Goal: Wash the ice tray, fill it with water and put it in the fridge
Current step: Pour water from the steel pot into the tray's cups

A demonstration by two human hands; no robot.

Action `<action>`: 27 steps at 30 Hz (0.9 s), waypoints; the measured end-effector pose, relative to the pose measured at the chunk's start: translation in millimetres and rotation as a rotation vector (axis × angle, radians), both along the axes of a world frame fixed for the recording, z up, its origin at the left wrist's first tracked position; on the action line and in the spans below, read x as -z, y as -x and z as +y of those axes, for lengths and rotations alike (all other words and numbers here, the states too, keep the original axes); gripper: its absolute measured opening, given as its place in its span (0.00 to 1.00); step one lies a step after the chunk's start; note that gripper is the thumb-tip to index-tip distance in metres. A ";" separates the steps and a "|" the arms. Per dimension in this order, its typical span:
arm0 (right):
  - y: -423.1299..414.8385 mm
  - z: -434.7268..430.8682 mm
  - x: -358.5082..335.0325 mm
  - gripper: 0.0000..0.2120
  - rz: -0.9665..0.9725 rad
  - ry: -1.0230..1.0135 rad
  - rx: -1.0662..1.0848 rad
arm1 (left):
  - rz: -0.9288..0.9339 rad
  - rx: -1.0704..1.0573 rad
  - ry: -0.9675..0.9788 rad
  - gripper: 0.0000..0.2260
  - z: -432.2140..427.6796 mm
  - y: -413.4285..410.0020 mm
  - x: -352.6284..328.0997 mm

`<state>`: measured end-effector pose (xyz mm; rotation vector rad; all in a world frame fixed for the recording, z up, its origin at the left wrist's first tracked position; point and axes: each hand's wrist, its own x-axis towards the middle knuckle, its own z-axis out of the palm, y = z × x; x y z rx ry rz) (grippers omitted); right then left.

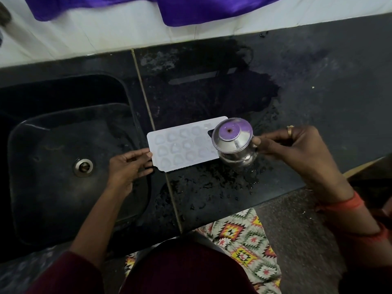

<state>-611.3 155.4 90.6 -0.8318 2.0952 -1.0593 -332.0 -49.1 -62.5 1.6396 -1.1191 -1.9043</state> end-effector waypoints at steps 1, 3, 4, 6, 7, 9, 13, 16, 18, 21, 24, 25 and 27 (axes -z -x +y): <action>-0.9 0.2 0.6 0.15 -0.001 -0.009 -0.001 | 0.000 0.000 -0.001 0.06 0.1 -0.3 0.1; -2.9 0.5 1.8 0.17 0.017 -0.031 -0.011 | 0.003 0.003 -0.002 0.06 0.3 -0.9 0.5; -3.8 0.9 2.6 0.18 0.034 -0.041 -0.019 | 0.005 0.004 -0.003 0.06 0.2 -1.3 0.9; -4.3 2.4 5.0 0.19 0.071 -0.056 -0.027 | 0.008 0.003 -0.007 0.06 0.3 -1.4 1.5; -4.2 3.5 5.9 0.19 0.086 -0.064 -0.026 | 0.009 0.003 -0.009 0.06 0.5 -1.5 1.7; -3.8 6.3 7.6 0.18 0.109 -0.084 -0.024 | 0.009 0.000 -0.012 0.06 1.1 -2.0 1.8; -3.3 8.8 10.0 0.18 0.163 -0.131 -0.030 | 0.009 -0.003 -0.011 0.05 1.5 -2.3 1.9; -3.4 9.3 10.7 0.17 0.209 -0.156 -0.039 | 0.009 -0.009 -0.008 0.05 1.9 -1.2 1.3; -3.8 9.7 10.3 0.16 0.221 -0.163 -0.039 | 0.013 -0.010 -0.006 0.04 2.2 -1.0 1.1; -3.9 9.8 10.3 0.14 0.240 -0.166 -0.040 | 0.017 -0.008 -0.005 0.04 2.5 -1.2 0.9; -3.6 9.7 10.0 0.14 0.248 -0.176 -0.037 | 0.017 -0.007 0.001 0.05 2.8 -1.0 0.4; -3.4 9.8 9.8 0.14 0.250 -0.181 -0.038 | 0.017 -0.004 0.003 0.05 3.0 -0.7 0.3; -3.1 9.8 9.2 0.14 0.249 -0.186 -0.040 | 0.014 -0.003 0.004 0.05 3.0 -0.6 0.5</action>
